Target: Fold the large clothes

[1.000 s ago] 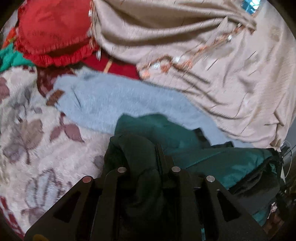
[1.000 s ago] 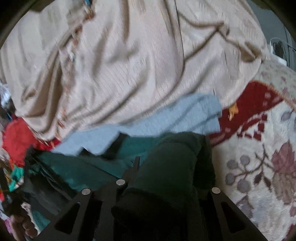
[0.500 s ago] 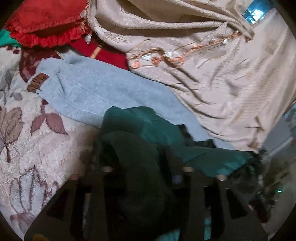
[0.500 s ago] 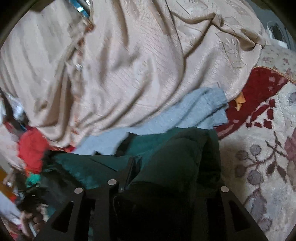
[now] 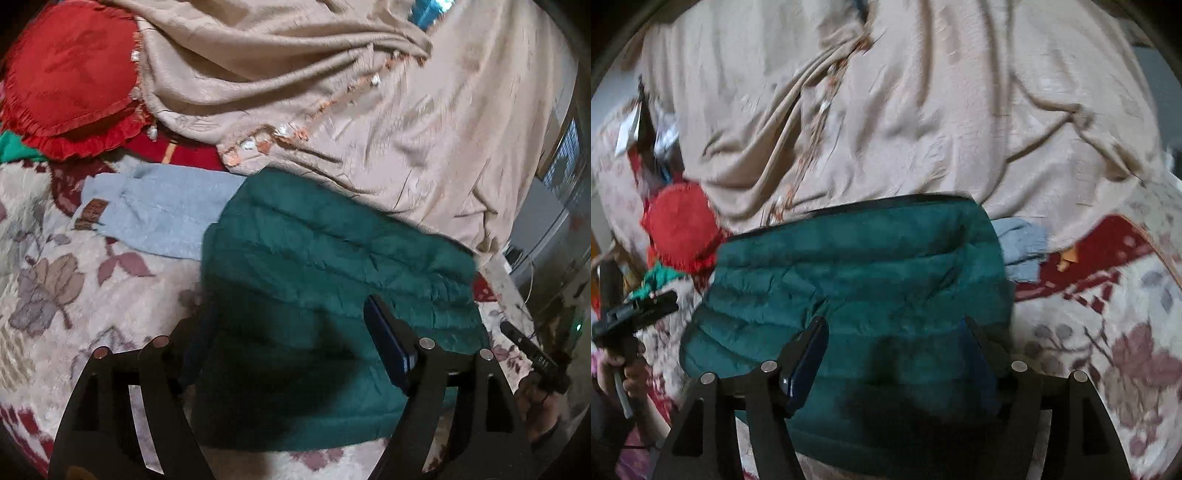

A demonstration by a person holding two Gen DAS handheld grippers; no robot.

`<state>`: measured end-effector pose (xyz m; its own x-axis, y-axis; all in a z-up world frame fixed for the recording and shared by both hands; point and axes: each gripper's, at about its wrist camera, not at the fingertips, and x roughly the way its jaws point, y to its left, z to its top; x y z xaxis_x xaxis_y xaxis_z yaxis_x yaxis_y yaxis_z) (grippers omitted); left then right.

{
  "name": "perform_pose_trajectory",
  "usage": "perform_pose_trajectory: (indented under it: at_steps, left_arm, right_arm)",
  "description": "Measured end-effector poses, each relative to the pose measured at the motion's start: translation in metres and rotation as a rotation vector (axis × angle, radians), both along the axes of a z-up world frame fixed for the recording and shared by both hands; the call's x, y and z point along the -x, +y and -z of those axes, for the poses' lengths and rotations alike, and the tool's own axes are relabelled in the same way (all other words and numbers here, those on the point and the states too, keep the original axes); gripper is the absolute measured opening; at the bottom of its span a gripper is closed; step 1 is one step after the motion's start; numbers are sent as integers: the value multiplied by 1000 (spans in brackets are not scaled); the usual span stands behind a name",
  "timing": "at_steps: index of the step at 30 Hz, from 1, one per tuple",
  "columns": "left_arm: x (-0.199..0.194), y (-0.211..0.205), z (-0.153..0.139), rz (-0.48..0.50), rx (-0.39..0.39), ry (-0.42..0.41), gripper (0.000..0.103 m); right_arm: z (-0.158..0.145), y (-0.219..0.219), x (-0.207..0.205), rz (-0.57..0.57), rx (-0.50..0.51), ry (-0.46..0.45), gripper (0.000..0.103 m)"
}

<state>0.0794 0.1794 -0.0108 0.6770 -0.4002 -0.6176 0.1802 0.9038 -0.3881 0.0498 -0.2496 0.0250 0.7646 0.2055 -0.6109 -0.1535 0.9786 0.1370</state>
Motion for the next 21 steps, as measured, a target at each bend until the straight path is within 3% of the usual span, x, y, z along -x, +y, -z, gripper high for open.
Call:
perform_pose_trajectory:
  at_steps: [4, 7, 9, 11, 14, 21]
  left_arm:
    - [-37, -25, -7, -13, -114, -9, 79]
    - [-76, -47, -10, -36, -237, -27, 79]
    - [-105, -56, 2, -77, -319, 11, 79]
    - [-132, -67, 25, -78, -379, 87, 79]
    - [-145, -78, 49, -68, -426, 109, 79]
    - [-169, -86, 77, -84, -407, 136, 84]
  right_arm:
    - [1, 20, -59, 18, 84, 115, 71]
    - [14, 28, -104, 11, 61, 227, 71]
    - [32, 26, -134, 7, 42, 316, 71]
    - [56, 25, -155, 19, 108, 362, 71]
    - [74, 16, -166, 10, 123, 365, 73]
    - [94, -6, -182, 5, 60, 321, 77]
